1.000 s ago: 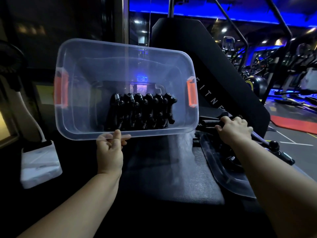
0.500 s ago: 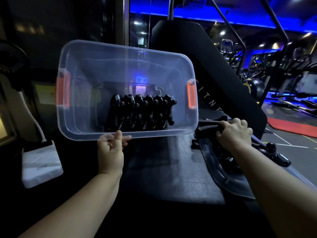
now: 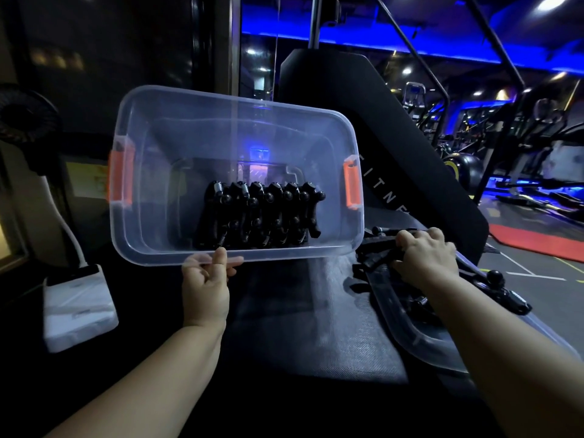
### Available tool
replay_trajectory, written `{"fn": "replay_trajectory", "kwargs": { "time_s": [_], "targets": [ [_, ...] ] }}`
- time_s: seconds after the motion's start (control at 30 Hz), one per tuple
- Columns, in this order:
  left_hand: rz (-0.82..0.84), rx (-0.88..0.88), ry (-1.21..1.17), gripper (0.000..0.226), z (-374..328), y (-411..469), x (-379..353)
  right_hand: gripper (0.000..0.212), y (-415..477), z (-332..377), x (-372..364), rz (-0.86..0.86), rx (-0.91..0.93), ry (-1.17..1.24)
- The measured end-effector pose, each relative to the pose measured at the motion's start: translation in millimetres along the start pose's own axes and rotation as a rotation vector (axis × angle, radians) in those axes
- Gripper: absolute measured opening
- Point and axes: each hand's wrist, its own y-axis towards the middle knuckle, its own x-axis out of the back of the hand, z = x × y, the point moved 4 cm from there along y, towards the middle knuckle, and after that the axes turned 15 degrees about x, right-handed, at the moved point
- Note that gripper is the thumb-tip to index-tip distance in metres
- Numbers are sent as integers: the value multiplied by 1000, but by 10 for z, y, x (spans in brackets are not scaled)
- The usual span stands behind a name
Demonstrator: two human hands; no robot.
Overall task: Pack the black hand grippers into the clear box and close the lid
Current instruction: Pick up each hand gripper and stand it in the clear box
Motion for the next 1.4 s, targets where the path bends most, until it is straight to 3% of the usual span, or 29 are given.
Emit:
{"fn": "replay_trajectory", "kwargs": {
  "time_s": [0.57, 0.87, 1.13, 1.27, 1.4],
  "targets": [
    [13, 19, -43, 16, -43, -50, 2, 50, -416, 133, 67, -95, 145, 52],
    [15, 28, -36, 14, -34, -54, 6, 50, -633, 427, 138, -6, 285, 174],
    [5, 42, -15, 18, -39, -59, 8, 26, -754, 650, 327, 73, 283, 548],
    [4, 41, 6, 25, -36, -51, 16, 38, -774, 753, 364, 100, 274, 652],
    [8, 53, -2, 27, -34, -55, 22, 31, -760, 816, 359, 84, 231, 845]
  ]
}}
